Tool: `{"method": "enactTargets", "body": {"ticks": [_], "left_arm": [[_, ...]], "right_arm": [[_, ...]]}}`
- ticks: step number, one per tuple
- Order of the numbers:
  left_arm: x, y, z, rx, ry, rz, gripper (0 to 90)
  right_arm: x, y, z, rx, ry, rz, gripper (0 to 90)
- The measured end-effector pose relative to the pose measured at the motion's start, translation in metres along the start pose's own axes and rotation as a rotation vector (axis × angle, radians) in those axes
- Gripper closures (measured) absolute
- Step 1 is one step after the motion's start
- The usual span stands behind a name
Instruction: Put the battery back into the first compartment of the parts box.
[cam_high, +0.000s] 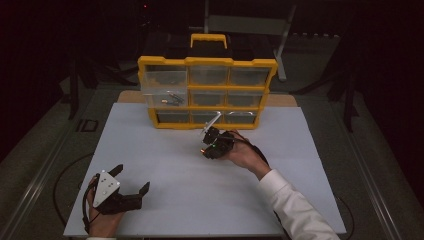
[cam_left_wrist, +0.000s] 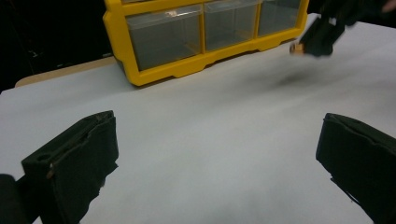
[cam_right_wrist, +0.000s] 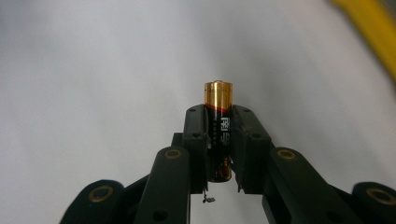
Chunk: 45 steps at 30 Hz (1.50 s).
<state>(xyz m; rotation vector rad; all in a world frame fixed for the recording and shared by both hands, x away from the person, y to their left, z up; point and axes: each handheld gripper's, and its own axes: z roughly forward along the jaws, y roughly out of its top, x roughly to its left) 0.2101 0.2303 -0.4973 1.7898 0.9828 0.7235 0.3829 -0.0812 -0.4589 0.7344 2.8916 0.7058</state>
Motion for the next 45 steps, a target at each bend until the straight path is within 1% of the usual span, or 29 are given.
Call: {"method": "enactTargets", "body": {"ticks": [3, 7, 15, 24, 29, 33, 37, 42, 45], "left_arm": [[0.0, 0.0, 0.0, -0.001, 0.001, 0.001, 0.0], [-0.001, 0.0, 0.0, 0.001, 0.0, 0.002, 0.0], [-0.001, 0.001, 0.0, 0.0, 0.0, 0.003, 0.0], [-0.001, 0.0, 0.0, 0.001, -0.001, 0.004, 0.0], [-0.001, 0.001, 0.0, 0.0, -0.001, 0.003, 0.0], [-0.001, 0.001, 0.0, -0.004, -0.001, 0.001, 0.0], [0.0, 0.0, 0.0, -0.002, 0.0, 0.003, 0.0], [0.0, 0.0, 0.0, -0.002, -0.001, 0.002, 0.0], [0.0, 0.0, 0.001, 0.001, -0.002, 0.002, 0.0]], "right_arm": [[-0.005, 0.005, -0.014, -0.036, -0.007, 0.018, 76.8], [-0.01, 0.014, -0.032, -0.082, -0.021, 0.021, 76.8], [-0.018, 0.031, -0.067, -0.193, -0.04, 0.025, 76.8], [-0.025, 0.05, -0.098, -0.277, -0.054, 0.037, 76.8], [-0.029, 0.06, -0.113, -0.315, -0.065, 0.037, 76.8], [-0.033, 0.069, -0.124, -0.358, -0.073, 0.054, 76.8], [-0.036, 0.077, -0.134, -0.383, -0.081, 0.065, 76.8], [-0.037, 0.088, -0.144, -0.399, -0.105, 0.064, 76.8], [-0.038, 0.094, -0.149, -0.422, -0.099, 0.08, 76.8]]}}
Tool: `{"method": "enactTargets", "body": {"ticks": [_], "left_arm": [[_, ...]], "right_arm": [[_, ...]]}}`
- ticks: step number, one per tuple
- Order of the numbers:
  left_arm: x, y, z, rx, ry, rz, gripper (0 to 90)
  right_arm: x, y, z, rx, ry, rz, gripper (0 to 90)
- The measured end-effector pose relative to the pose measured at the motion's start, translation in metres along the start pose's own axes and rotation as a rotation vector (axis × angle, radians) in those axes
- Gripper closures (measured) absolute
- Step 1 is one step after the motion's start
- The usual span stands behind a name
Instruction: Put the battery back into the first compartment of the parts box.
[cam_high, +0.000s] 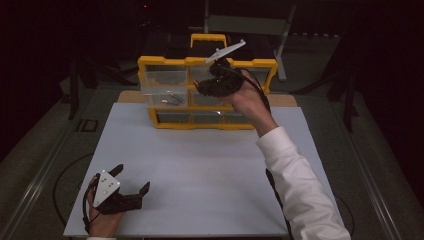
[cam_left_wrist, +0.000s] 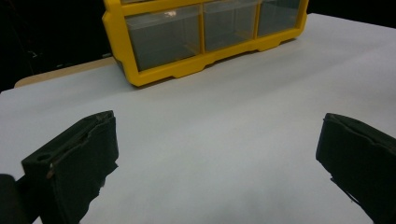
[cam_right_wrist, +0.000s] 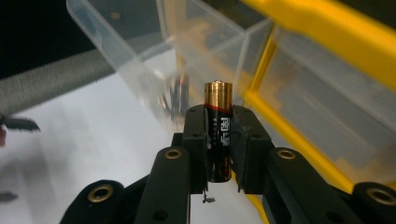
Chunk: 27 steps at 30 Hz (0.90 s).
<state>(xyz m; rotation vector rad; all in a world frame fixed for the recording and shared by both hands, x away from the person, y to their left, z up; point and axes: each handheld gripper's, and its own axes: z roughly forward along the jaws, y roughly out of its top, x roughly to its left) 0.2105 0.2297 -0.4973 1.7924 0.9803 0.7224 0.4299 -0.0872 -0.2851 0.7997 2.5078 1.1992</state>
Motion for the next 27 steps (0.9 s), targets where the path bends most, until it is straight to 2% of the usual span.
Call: {"method": "enactTargets", "body": {"ticks": [12, 16, 21, 27], "left_arm": [[0.001, 0.0, -0.002, -0.01, 0.001, -0.005, 0.0], [0.002, 0.0, -0.002, -0.01, 0.002, -0.009, 0.0], [0.002, 0.0, -0.002, -0.01, 0.001, -0.005, 0.0], [0.002, 0.0, -0.003, -0.014, 0.004, -0.01, 0.0]], "right_arm": [[0.004, 0.037, 0.0, -0.057, -0.022, 0.014, 76.8], [0.006, 0.043, 0.001, -0.085, -0.016, 0.023, 76.8], [0.009, 0.052, 0.007, -0.091, -0.023, 0.032, 76.7], [0.014, 0.06, 0.018, -0.096, 0.003, 0.055, 76.1]]}}
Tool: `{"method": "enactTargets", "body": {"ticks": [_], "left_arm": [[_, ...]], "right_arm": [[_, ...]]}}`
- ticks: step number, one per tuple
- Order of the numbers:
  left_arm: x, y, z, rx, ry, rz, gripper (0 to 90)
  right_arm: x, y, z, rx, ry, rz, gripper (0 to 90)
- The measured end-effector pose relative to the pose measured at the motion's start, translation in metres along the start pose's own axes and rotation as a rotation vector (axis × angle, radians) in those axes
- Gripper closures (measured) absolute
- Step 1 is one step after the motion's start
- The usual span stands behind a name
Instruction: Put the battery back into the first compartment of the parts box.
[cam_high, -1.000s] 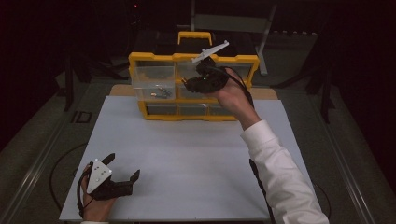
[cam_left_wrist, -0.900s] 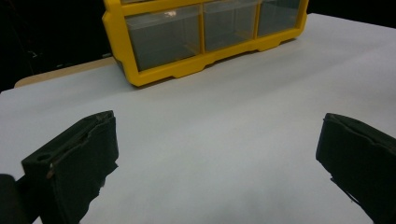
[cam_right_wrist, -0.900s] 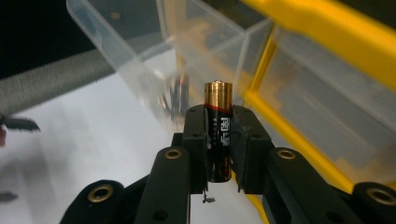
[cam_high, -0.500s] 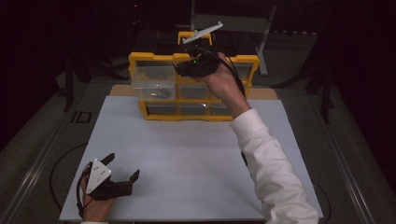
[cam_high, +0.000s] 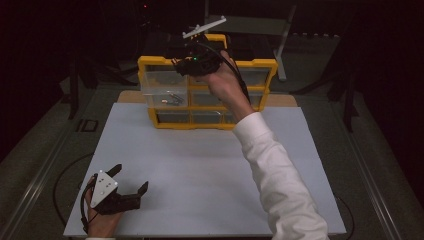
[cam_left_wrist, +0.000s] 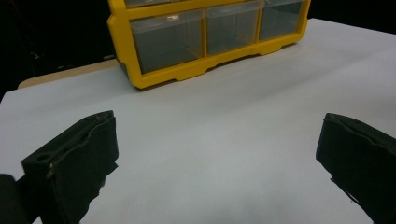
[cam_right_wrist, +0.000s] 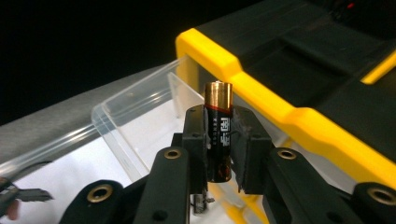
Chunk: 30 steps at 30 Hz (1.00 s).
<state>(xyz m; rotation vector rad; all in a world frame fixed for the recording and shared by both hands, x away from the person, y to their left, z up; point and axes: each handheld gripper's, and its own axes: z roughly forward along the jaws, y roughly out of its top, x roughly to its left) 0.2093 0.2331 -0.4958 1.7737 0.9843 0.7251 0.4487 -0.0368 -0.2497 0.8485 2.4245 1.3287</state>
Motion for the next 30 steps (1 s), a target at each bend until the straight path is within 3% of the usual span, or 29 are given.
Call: {"method": "enactTargets", "body": {"ticks": [1, 2, 4, 10, 20, 26, 30], "left_arm": [[0.0, 0.0, 0.0, 0.0, 0.0, 0.002, 0.0], [0.0, 0.0, -0.001, -0.001, 0.0, 0.002, 0.0], [0.0, 0.0, -0.001, -0.002, 0.002, 0.0, 0.0], [0.0, 0.0, 0.0, -0.001, -0.001, 0.002, 0.0], [-0.002, 0.0, 0.001, 0.004, -0.001, 0.006, 0.0], [-0.002, 0.0, 0.001, 0.002, 0.001, 0.006, 0.0], [-0.003, 0.001, 0.001, 0.002, 0.0, 0.01, 0.0]], "right_arm": [[0.0, 0.001, 0.003, 0.012, 0.001, 0.014, 71.4], [0.0, 0.002, 0.008, 0.023, 0.015, 0.038, 34.5], [0.001, 0.001, 0.011, 0.055, -0.014, 0.049, 22.2], [-0.004, -0.011, 0.003, 0.08, -0.054, 0.036, 13.9], [-0.011, -0.051, -0.015, 0.123, -0.039, 0.008, 10.5], [-0.004, -0.082, -0.028, 0.13, -0.024, -0.038, 10.5], [-0.003, -0.114, -0.037, 0.131, -0.047, -0.08, 10.5]]}}
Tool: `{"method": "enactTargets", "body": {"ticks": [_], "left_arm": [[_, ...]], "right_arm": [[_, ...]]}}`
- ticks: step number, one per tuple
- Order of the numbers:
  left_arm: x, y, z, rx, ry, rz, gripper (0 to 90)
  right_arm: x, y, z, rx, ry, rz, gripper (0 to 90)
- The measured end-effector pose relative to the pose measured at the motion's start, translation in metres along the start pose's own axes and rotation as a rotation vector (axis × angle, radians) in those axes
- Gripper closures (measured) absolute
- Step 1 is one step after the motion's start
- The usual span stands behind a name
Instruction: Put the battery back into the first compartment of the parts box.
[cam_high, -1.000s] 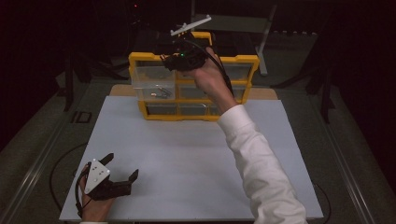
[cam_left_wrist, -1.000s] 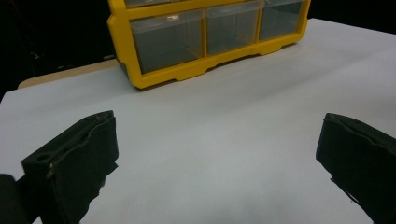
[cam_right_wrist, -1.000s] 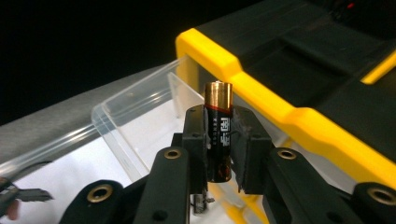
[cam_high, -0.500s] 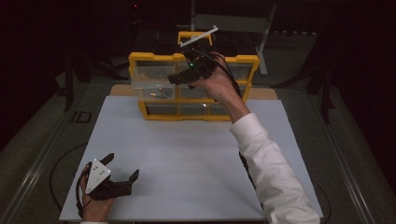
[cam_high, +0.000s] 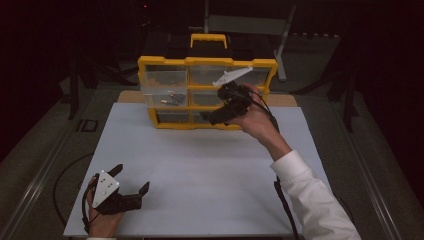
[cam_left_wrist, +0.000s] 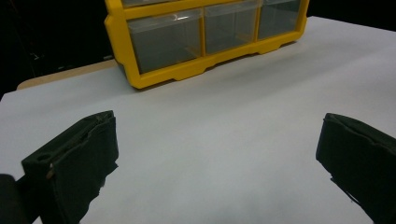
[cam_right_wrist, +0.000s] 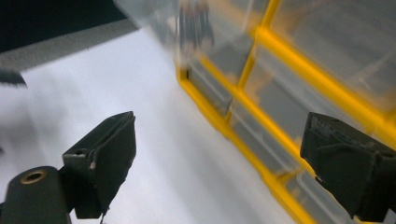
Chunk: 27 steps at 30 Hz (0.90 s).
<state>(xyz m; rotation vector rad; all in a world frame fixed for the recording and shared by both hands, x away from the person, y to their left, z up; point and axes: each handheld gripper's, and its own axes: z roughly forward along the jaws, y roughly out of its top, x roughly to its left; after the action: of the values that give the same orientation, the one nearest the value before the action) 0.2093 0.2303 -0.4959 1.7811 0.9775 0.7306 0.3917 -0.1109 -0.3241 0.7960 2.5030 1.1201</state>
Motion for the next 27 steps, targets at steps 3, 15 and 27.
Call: {"method": "enactTargets", "body": {"ticks": [3, 15, 27], "left_arm": [[0.0, 0.0, 0.0, 0.001, 0.0, 0.0, 0.0], [-0.001, 0.001, 0.002, -0.005, -0.005, -0.008, 0.0], [-0.003, 0.003, 0.006, -0.027, -0.016, -0.012, 0.0]], "right_arm": [[0.001, -0.026, -0.003, -0.017, -0.013, -0.006, 10.5], [0.008, -0.141, -0.021, -0.2, -0.032, 0.078, 10.7], [0.02, -0.251, -0.051, -0.404, -0.167, 0.181, 10.9]]}}
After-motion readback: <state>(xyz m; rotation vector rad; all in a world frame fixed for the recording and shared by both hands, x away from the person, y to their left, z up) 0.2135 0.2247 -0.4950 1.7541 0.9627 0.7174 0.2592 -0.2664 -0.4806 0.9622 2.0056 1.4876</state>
